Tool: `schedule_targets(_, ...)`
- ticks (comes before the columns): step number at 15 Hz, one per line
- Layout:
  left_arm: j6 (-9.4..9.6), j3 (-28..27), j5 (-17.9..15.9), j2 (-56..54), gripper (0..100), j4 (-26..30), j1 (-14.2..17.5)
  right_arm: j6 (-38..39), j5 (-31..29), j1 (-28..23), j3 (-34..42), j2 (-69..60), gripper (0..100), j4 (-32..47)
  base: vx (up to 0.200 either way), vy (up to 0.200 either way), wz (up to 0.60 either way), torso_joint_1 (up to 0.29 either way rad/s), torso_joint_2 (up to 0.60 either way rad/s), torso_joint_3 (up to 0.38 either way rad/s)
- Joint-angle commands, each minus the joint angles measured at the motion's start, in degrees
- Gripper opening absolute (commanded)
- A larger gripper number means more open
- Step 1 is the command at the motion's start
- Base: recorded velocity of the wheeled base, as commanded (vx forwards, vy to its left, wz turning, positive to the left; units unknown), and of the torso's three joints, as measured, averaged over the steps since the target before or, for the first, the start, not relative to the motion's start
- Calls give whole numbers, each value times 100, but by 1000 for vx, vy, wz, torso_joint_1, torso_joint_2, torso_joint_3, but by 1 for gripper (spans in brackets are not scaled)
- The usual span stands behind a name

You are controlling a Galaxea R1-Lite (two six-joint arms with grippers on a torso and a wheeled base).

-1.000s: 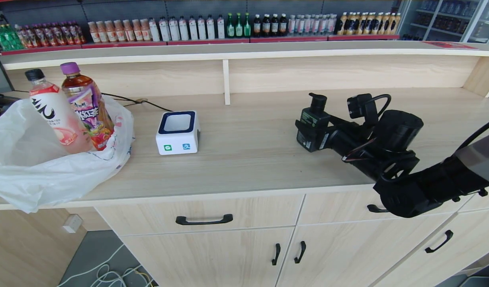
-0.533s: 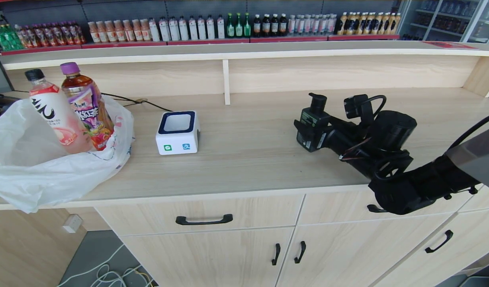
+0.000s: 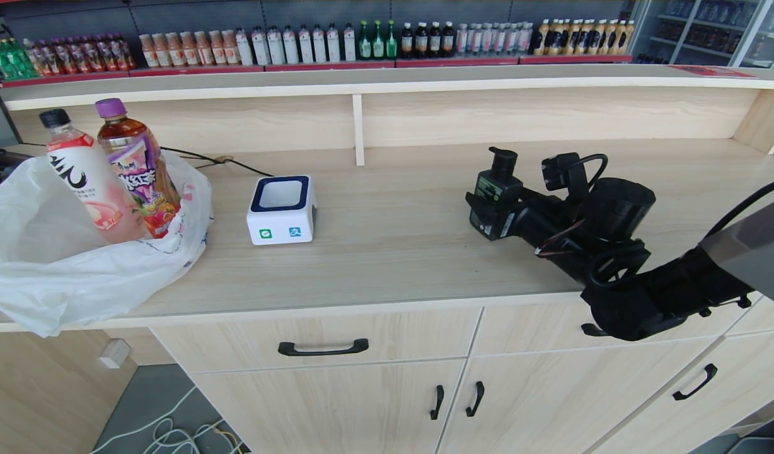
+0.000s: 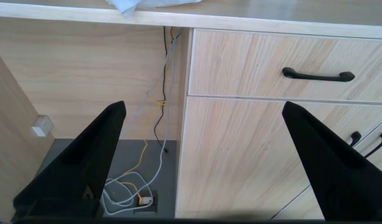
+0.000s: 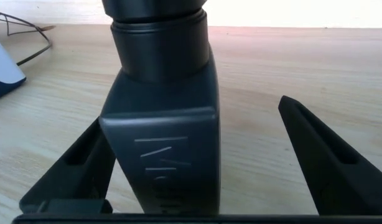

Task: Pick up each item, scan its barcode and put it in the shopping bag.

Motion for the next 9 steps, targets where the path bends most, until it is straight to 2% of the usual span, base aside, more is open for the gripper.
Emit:
schedule_targets(1, -2, 0, 0, -2, 100, 0, 1, 1, -1, -6, -4, 17, 0, -11, 0, 0, 0, 0, 0, 0)
schedule_targets(9, -2, 0, 0, -2, 100, 0, 1, 1, 8, 3, -4, -18, 0, -20, 0, 0, 0, 0, 0, 0)
